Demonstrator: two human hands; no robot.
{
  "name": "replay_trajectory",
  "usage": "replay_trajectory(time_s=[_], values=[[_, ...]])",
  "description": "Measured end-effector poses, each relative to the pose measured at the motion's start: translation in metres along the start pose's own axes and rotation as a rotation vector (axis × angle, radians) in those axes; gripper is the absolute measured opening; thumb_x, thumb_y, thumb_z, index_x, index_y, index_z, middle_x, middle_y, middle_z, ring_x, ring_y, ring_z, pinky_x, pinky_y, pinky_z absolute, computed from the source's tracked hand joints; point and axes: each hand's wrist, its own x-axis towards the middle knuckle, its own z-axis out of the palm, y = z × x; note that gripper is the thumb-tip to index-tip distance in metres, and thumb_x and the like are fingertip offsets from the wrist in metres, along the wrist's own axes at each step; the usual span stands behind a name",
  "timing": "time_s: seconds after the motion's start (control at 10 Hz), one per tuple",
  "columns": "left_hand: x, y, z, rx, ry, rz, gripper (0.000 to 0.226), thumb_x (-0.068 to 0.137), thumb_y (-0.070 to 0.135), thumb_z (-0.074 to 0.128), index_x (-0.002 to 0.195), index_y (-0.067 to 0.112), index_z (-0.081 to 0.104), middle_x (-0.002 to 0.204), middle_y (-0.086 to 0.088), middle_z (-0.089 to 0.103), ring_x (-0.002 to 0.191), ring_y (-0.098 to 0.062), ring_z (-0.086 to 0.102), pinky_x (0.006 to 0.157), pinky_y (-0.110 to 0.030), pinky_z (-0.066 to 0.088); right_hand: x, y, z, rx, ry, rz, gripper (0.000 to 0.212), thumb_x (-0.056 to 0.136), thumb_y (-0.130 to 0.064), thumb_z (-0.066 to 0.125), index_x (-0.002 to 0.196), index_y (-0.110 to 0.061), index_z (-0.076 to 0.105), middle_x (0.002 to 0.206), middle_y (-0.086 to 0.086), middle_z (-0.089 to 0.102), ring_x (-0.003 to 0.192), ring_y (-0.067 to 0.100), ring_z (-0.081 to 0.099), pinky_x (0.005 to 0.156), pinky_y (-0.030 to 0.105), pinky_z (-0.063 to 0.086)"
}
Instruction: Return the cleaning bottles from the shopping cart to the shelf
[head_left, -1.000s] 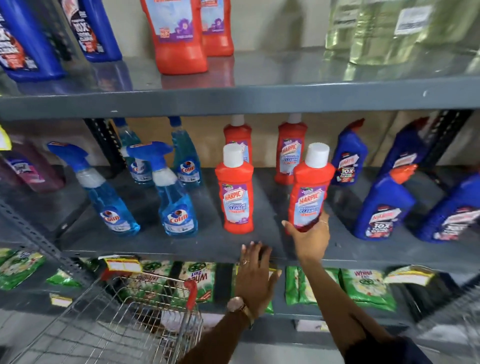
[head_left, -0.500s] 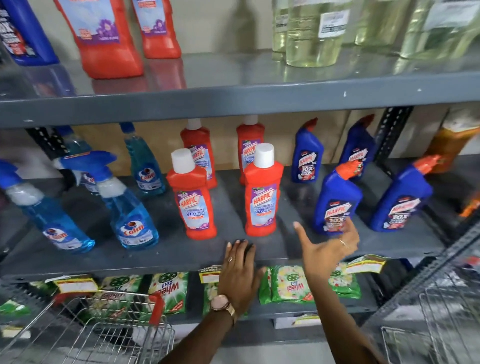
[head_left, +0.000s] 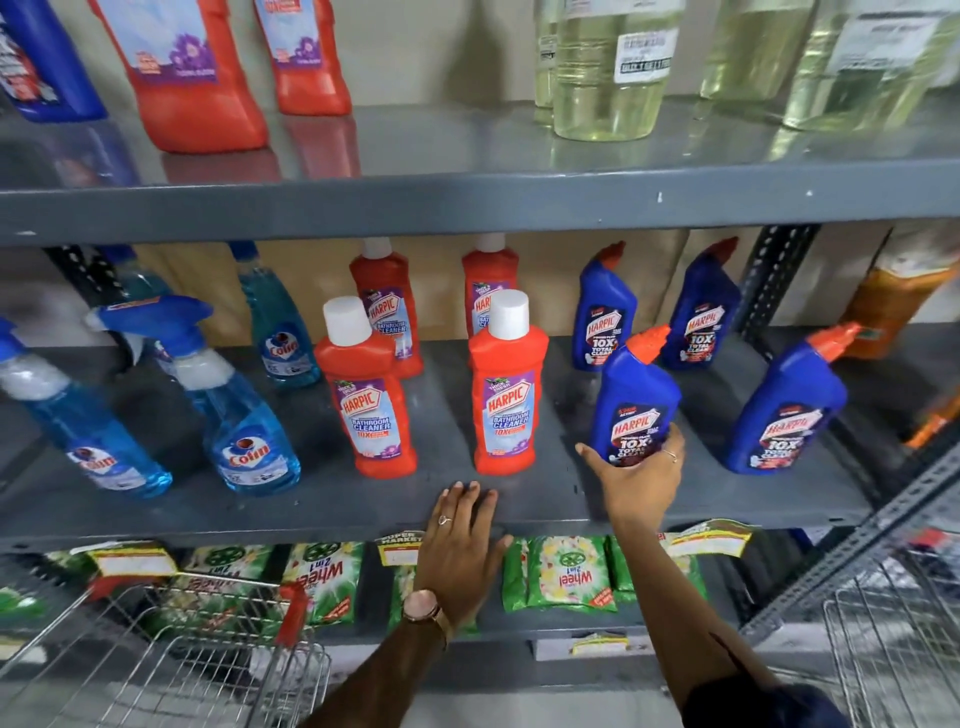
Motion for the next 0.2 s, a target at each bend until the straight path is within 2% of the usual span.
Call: replay_trajectory(time_s=[0.1, 0.2], values=[[0.0, -0.003, 0.0019, 0.04, 0.018, 0.033, 0.054, 0.085, 0.048, 0.043, 0.123, 0.015, 0.059, 0.125, -0.009, 0.065, 0.118, -0.029, 0.06, 0.103, -0.045, 0.042, 0.0048, -0.002, -0.0019, 0.013, -0.048, -0.014, 0.111, 0.04, -0.036, 0.093, 0.131, -0.005, 0.039, 0.125, 0.017, 0.054, 0.115, 0.034, 0.052, 0.098, 0.042, 0.044], [0.0023, -0.0003, 0.0014, 0.051, 0.049, 0.027, 0.055, 0.086, 0.048, 0.044, 0.125, 0.013, 0.059, 0.126, -0.01, 0.064, 0.12, -0.029, 0.058, 0.105, -0.044, 0.04, 0.0016, -0.006, -0.0106, 0.015, -0.088, 0.023, 0.123, 0.043, -0.034, 0.093, 0.142, -0.004, 0.026, 0.141, 0.02, 0.04, 0.13, 0.035, 0.038, 0.107, 0.042, 0.032]])
